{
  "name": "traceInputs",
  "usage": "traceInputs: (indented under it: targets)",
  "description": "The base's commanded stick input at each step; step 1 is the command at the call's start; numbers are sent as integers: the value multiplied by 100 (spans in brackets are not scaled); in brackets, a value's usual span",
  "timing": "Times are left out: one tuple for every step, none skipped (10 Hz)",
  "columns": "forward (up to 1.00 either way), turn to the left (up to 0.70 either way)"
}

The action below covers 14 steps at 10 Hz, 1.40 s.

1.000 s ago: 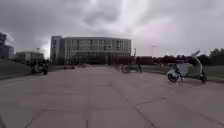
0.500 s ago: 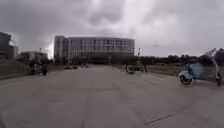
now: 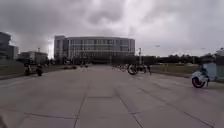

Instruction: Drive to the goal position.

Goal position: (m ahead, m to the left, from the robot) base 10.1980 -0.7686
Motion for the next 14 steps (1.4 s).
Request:
traceInputs:
  targets:
    - [100, 0]
    - [100, 0]
    - [100, 0]
    - [100, 0]
    - [100, 0]
    - [100, 0]
    - [100, 0]
    - [100, 0]
    - [100, 0]
    - [100, 0]
    - [100, 0]
    - [100, 0]
    - [100, 0]
    - [100, 1]
